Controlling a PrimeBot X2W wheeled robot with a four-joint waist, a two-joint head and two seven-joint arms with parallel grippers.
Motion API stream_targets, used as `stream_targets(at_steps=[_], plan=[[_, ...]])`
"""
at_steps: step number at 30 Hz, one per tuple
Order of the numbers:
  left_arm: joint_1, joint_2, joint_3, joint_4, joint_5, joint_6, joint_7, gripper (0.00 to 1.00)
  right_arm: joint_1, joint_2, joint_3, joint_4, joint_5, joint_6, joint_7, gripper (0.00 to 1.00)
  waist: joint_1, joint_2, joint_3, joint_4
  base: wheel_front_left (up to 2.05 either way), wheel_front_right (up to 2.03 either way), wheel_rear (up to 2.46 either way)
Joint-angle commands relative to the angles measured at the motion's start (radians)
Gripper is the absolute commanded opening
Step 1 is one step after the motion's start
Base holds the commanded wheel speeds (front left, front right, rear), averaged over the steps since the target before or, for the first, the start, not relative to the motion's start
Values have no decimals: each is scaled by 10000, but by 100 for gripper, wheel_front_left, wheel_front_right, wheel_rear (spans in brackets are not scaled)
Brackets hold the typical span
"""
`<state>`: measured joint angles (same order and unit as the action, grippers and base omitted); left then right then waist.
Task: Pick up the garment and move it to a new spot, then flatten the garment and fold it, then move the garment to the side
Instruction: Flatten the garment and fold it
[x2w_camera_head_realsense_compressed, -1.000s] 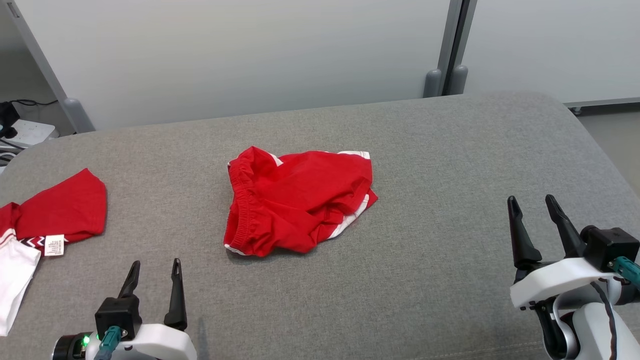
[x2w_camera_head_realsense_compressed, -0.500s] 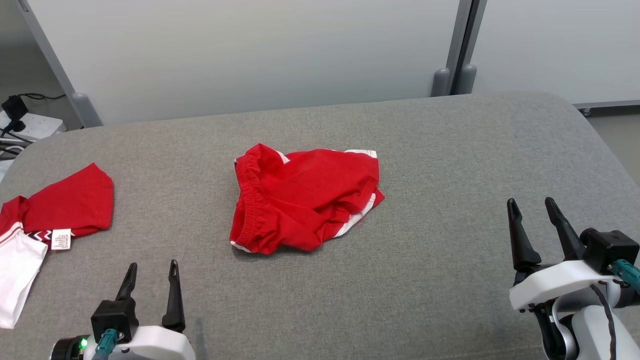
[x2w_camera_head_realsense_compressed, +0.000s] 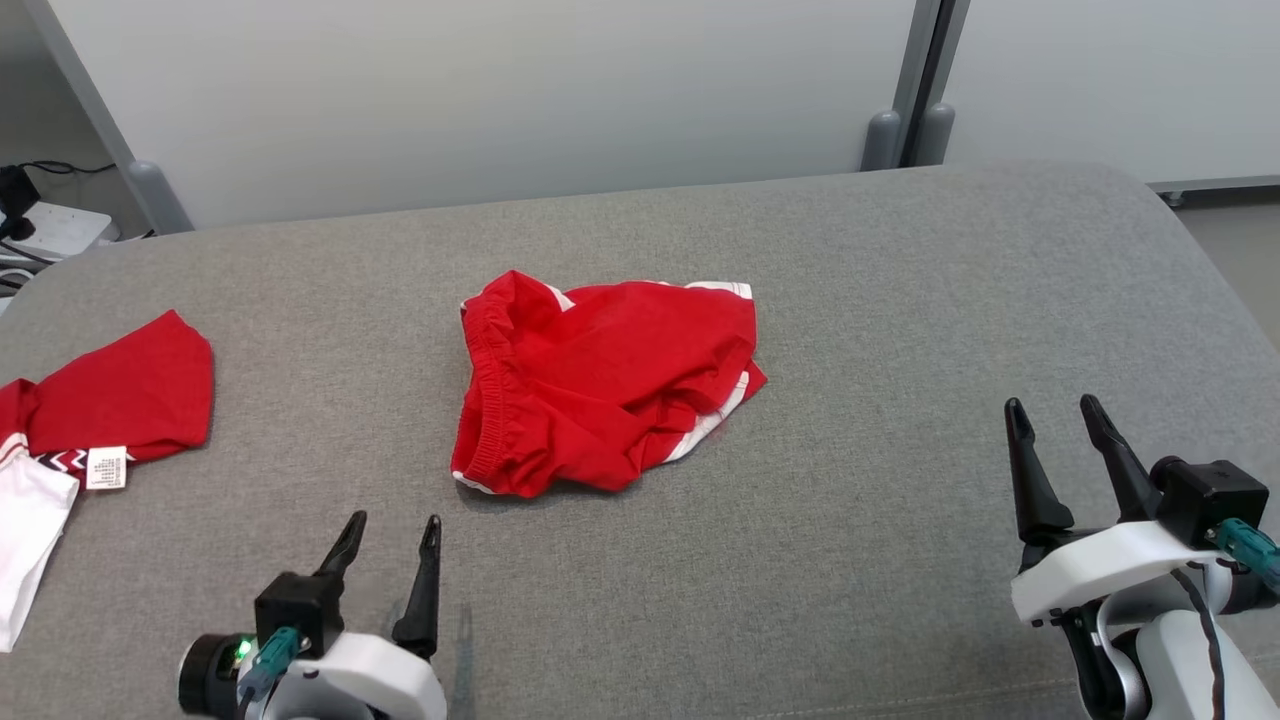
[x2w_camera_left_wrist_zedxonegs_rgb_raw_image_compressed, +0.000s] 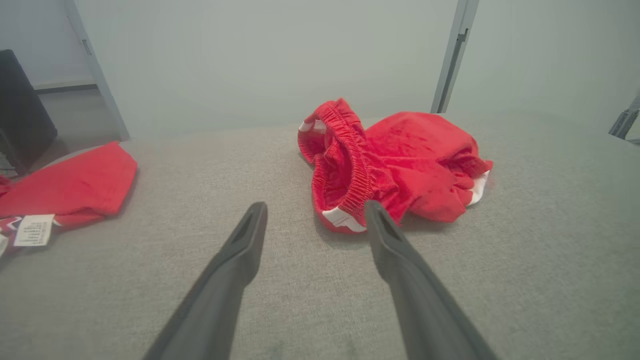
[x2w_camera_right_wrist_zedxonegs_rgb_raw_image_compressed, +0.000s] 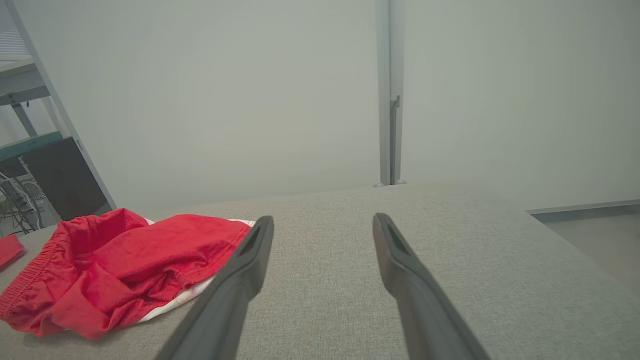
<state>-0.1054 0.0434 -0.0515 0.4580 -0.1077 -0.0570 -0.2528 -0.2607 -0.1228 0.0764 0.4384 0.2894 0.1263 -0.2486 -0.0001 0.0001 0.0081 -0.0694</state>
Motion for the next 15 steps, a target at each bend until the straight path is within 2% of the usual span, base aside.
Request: stream_targets(at_steps=[1,8,15], plan=[[-720,73,185,-84,-100,-78,-89,100,-292,-26,268,-233,-56,44,-132,100,1,-1,114,-88,0,0,0],[-2120,75,-337,1076,-283,-414,-89,100,-612,-59,543,-214,72,44,-132,100,1,-1,813,-410,0,0,0],[-3118,387,-214,2689,-287,-585,-89,100,-935,-140,765,-187,196,44,-132,100,1,-1,1204,-800,0,0,0]])
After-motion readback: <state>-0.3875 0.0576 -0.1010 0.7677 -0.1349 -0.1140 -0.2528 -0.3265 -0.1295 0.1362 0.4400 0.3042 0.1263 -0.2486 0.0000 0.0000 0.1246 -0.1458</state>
